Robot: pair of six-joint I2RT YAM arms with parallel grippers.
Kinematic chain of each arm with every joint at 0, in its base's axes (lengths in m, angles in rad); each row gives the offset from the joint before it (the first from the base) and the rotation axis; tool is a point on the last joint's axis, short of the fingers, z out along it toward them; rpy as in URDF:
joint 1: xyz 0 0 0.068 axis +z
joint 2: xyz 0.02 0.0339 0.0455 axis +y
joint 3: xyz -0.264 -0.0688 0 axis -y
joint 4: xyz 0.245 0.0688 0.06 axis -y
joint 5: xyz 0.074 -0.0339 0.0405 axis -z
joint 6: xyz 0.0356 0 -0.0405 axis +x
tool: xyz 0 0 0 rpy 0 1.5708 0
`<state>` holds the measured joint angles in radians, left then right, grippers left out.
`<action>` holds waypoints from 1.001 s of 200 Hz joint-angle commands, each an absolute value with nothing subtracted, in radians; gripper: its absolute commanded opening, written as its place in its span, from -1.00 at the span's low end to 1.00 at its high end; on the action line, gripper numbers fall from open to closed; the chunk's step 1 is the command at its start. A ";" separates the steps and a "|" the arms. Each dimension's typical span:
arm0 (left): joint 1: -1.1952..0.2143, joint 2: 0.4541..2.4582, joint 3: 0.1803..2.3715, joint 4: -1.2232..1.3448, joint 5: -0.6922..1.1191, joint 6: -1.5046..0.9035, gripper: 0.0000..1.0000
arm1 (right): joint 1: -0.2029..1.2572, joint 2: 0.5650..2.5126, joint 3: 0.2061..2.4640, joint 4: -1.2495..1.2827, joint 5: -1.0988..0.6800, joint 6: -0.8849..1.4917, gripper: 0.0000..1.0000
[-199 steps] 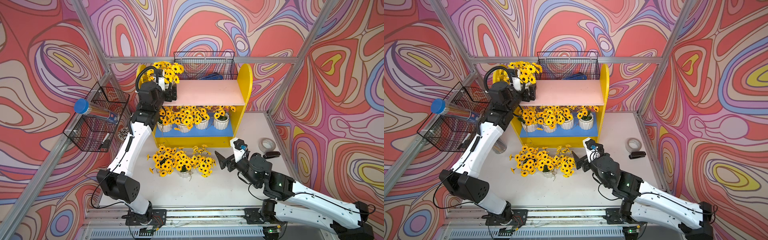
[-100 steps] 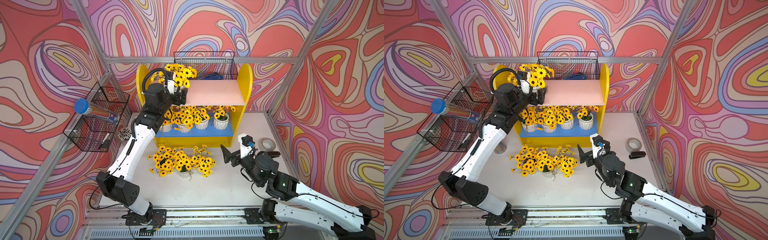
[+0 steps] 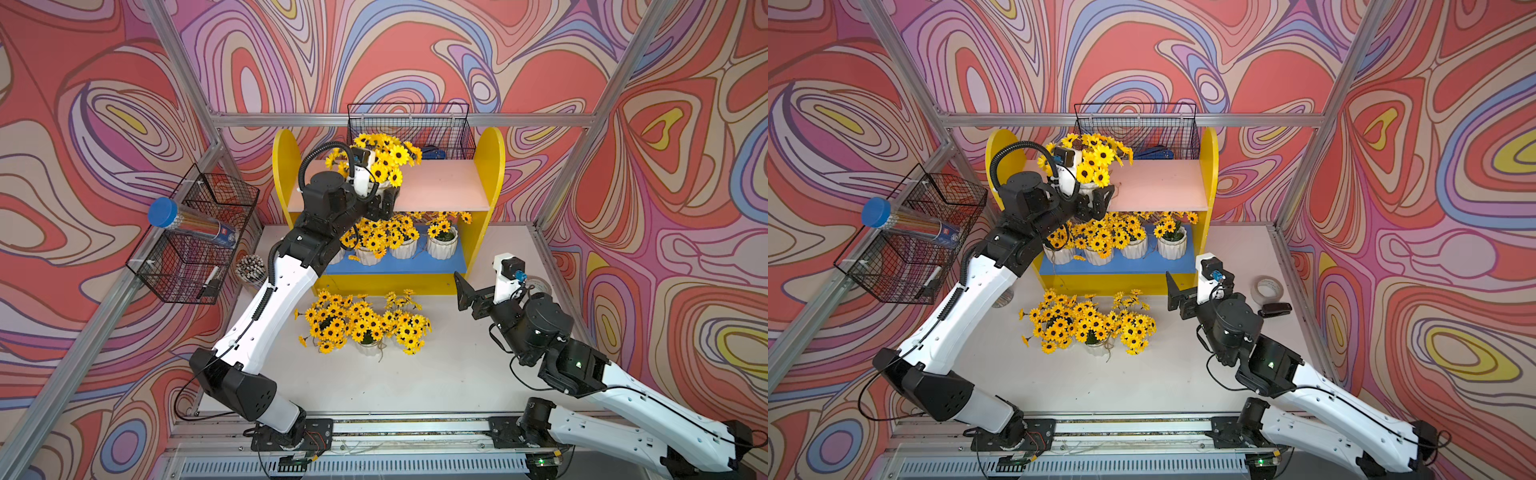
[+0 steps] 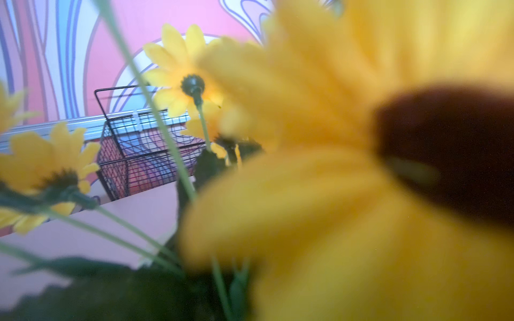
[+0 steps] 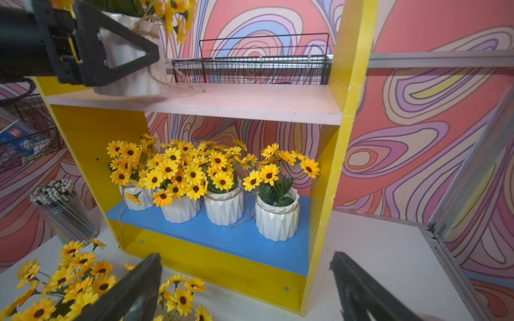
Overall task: Take the sunflower pots off the shelves
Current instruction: Pick up the sunflower pot from the shelf, then place the sunflower pot at the center of the board.
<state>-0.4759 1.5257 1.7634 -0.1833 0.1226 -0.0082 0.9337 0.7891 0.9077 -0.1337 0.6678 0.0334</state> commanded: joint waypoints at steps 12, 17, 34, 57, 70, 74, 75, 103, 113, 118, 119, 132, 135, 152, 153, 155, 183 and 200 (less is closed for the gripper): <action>-0.513 1.438 1.745 -0.108 0.157 -0.022 -1.00 | 0.875 0.797 0.970 -0.186 0.744 0.102 0.95; -0.519 1.434 1.742 -0.111 0.159 -0.024 -1.00 | 0.865 0.799 0.975 -0.194 0.744 0.108 0.95; -0.548 1.417 1.731 -0.124 0.160 -0.014 -1.00 | 0.833 0.807 0.996 -0.229 0.750 0.137 0.95; -0.595 1.392 1.712 -0.142 0.158 0.001 -1.00 | 0.799 0.813 1.015 -0.269 0.768 0.166 0.95; -0.617 1.376 1.694 -0.144 0.155 0.002 -1.00 | 0.781 0.811 1.023 -0.287 0.790 0.185 0.95; -0.623 1.371 1.689 -0.146 0.151 0.003 -1.00 | 0.774 0.809 1.026 -0.293 0.798 0.189 0.95; -0.624 1.370 1.687 -0.146 0.151 0.002 -1.00 | 0.773 0.809 1.026 -0.295 0.799 0.191 0.95; -0.662 1.337 1.637 -0.138 0.158 -0.019 -1.00 | 0.743 0.804 1.037 -0.327 0.839 0.221 0.95; -0.681 1.328 1.614 -0.130 0.153 -0.025 -1.00 | 0.734 0.804 1.042 -0.339 0.857 0.230 0.95; -0.691 1.323 1.600 -0.122 0.153 -0.029 -1.00 | 0.731 0.804 1.044 -0.343 0.868 0.235 0.95; -0.694 1.323 1.598 -0.123 0.153 -0.028 -1.00 | 0.730 0.804 1.044 -0.344 0.871 0.236 0.95; -0.730 1.311 1.568 -0.115 0.133 -0.021 -1.00 | 0.717 0.804 1.051 -0.360 0.898 0.245 0.95; -0.738 1.308 1.558 -0.109 0.130 -0.022 -1.00 | 0.714 0.804 1.052 -0.364 0.905 0.247 0.95; -0.778 1.289 1.502 -0.072 0.116 -0.028 -1.00 | 0.694 0.800 1.054 -0.380 0.924 0.256 0.95; -0.780 1.288 1.500 -0.071 0.115 -0.028 -1.00 | 0.692 0.799 1.054 -0.380 0.925 0.255 0.95; -0.784 1.286 1.493 -0.069 0.113 -0.028 -1.00 | 0.690 0.798 1.055 -0.382 0.926 0.256 0.95; -0.834 1.274 1.406 -0.030 0.094 -0.058 -1.00 | 0.665 0.788 1.049 -0.400 0.936 0.265 0.95; -0.851 1.274 1.332 0.016 0.097 -0.106 -1.00 | 0.655 0.776 1.039 -0.405 0.955 0.268 0.95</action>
